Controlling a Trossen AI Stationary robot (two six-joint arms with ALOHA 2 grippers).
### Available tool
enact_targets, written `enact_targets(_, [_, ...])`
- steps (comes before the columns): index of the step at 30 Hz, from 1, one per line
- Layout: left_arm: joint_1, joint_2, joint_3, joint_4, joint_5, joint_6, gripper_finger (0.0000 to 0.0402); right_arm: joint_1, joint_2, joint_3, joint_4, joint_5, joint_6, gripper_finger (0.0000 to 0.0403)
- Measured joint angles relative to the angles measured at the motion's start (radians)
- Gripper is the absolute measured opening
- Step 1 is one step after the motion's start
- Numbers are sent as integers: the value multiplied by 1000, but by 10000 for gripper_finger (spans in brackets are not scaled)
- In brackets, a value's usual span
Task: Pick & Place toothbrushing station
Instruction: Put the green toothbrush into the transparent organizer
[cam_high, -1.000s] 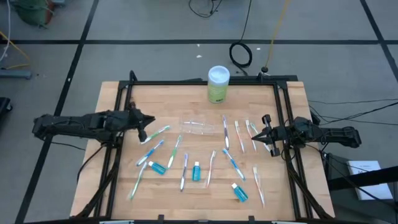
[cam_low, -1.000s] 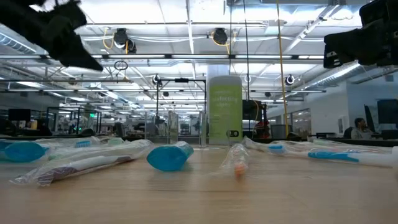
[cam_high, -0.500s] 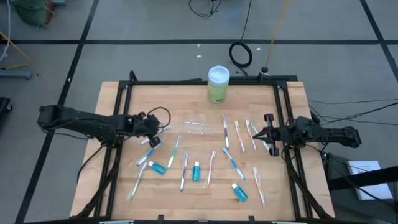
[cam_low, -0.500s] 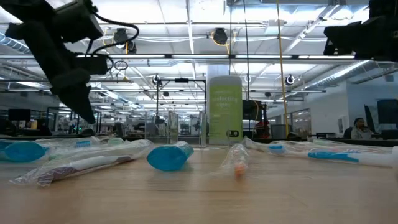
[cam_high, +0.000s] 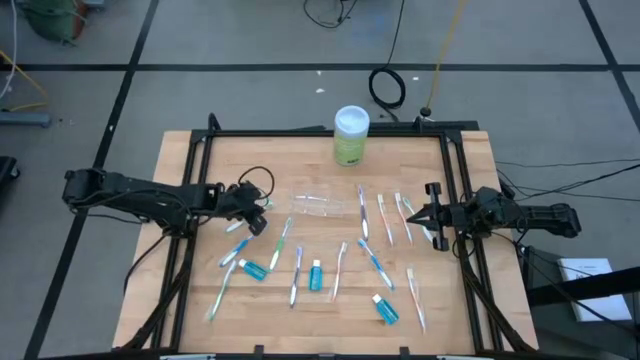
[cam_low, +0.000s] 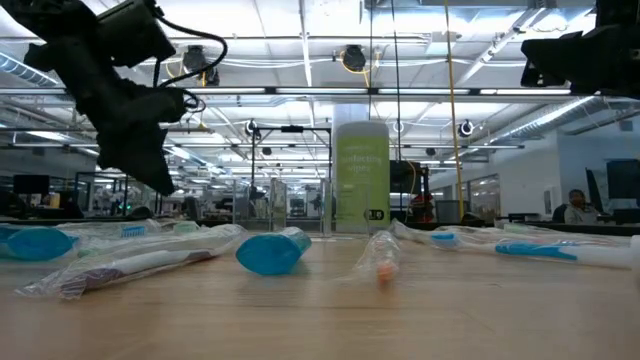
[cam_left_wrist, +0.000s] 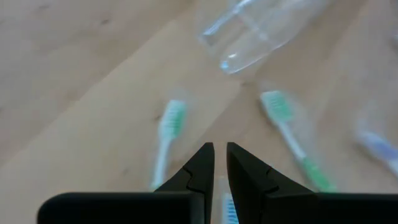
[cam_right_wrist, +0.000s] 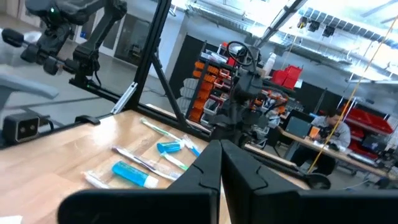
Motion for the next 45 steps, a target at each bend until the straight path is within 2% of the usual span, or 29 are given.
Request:
enact_targets(6, [0,0,0,118,99,95,47,0,0,0,-1,0,106,0])
enact_targets(10, [0,0,0,200,118,145,47,0,0,0,-1,0,197,0])
enact_targets(14, [0,0,0,210,140,192,47,0,0,0,-1,0,261,0])
enact_targets(16, [0,0,0,205,132,267,47,0,0,0,-1,0,283,0])
enact_targets(19, [0,0,0,210,5,371,47,0,0,0,-1,0,302,0])
enact_targets(21, [0,0,0,205,-67,389,47,0,0,0,-1,0,305,0])
enact_targets(23, [0,0,0,189,-87,397,47,0,0,0,-1,0,305,0])
enact_targets(27, [0,3,0,173,-71,410,47,0,0,0,-1,0,301,0])
enact_targets(34, [55,16,0,54,28,387,49,0,0,0,0,0,240,0])
enact_targets(37, [89,22,0,31,28,401,68,0,0,0,32,0,239,0])
enact_targets(40, [117,23,0,15,29,450,108,0,6,0,120,12,292,0])
enact_targets(42, [133,35,0,8,34,488,138,0,22,1,170,50,322,0])
enact_targets(45, [151,53,0,-5,38,507,176,0,80,20,156,131,331,0])
